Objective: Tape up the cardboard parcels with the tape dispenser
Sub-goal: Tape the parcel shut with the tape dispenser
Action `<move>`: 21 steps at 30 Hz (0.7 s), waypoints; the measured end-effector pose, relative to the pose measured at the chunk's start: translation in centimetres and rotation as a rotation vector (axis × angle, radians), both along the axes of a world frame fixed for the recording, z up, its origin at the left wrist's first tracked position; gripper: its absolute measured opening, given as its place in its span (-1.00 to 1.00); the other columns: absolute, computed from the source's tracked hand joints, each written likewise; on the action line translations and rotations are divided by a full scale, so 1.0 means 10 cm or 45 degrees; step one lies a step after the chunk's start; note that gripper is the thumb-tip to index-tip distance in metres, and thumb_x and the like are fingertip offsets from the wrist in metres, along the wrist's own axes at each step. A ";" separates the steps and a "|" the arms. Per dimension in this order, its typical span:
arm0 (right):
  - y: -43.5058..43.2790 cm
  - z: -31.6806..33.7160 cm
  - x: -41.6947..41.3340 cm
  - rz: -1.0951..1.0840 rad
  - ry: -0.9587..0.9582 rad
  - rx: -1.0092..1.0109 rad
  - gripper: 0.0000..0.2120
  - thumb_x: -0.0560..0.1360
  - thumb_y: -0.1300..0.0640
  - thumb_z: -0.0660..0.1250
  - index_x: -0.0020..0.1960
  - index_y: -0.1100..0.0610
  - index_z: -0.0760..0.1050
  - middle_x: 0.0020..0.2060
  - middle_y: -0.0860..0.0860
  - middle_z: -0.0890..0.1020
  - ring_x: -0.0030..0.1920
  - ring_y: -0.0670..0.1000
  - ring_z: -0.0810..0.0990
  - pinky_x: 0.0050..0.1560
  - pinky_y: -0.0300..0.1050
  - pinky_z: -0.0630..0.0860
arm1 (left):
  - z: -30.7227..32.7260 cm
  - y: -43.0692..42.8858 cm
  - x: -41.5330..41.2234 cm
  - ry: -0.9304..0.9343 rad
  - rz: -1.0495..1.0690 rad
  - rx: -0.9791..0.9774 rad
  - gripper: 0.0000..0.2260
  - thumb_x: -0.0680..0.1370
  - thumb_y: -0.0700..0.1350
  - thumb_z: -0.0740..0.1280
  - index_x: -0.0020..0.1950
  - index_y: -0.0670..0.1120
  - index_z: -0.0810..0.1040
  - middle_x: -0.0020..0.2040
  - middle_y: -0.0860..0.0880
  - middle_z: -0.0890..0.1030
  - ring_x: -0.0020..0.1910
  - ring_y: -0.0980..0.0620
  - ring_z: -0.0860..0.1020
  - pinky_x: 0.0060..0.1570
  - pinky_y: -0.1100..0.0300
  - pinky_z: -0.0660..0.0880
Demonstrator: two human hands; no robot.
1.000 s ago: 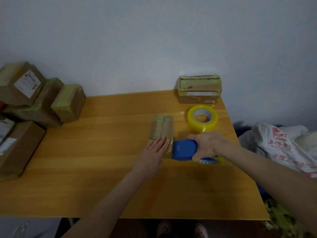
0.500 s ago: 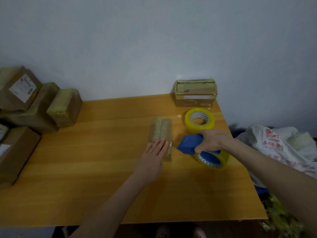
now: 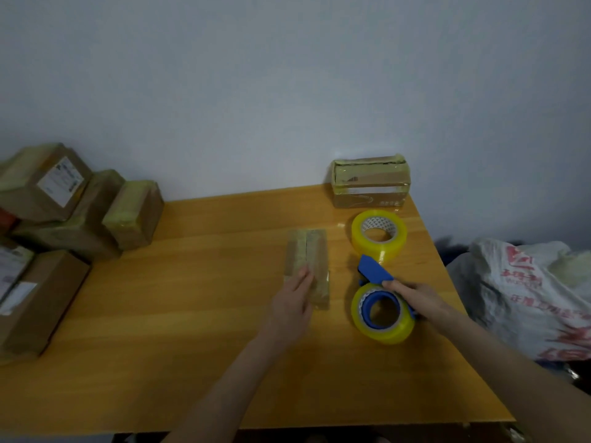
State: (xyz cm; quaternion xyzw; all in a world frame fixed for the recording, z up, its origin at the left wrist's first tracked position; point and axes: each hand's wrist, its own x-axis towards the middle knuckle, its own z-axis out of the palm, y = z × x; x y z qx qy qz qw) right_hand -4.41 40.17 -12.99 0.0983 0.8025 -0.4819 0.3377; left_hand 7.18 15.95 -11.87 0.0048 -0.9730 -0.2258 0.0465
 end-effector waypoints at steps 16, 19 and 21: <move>-1.14 0.20 0.48 0.395 0.673 0.196 -0.68 0.66 0.05 0.13 0.24 0.20 0.52 -0.24 0.02 0.57 -0.21 0.01 0.52 -0.25 -0.13 0.41 | 0.05 -0.11 -0.08 -0.182 0.668 0.820 -0.66 0.61 -0.17 0.26 0.36 -0.23 0.46 0.25 -0.14 0.57 0.23 -0.05 0.53 0.24 0.02 0.46; -1.13 0.20 0.48 0.382 0.652 0.183 -0.71 0.65 0.07 0.16 0.25 0.18 0.52 -0.25 0.02 0.57 -0.21 0.01 0.55 -0.21 -0.13 0.47 | 0.04 -0.15 -0.06 -0.189 0.668 0.934 -0.64 0.58 -0.18 0.31 0.37 -0.23 0.45 0.23 -0.16 0.58 0.21 -0.04 0.54 0.23 -0.01 0.48; -1.13 0.19 0.48 0.372 0.642 0.180 -0.72 0.64 0.11 0.18 0.26 0.19 0.52 -0.26 0.03 0.58 -0.19 0.04 0.57 -0.17 -0.11 0.50 | 0.03 -0.18 -0.06 -0.190 0.696 0.975 -0.62 0.57 -0.19 0.32 0.38 -0.22 0.43 0.15 -0.14 0.61 0.11 -0.01 0.58 0.15 0.02 0.54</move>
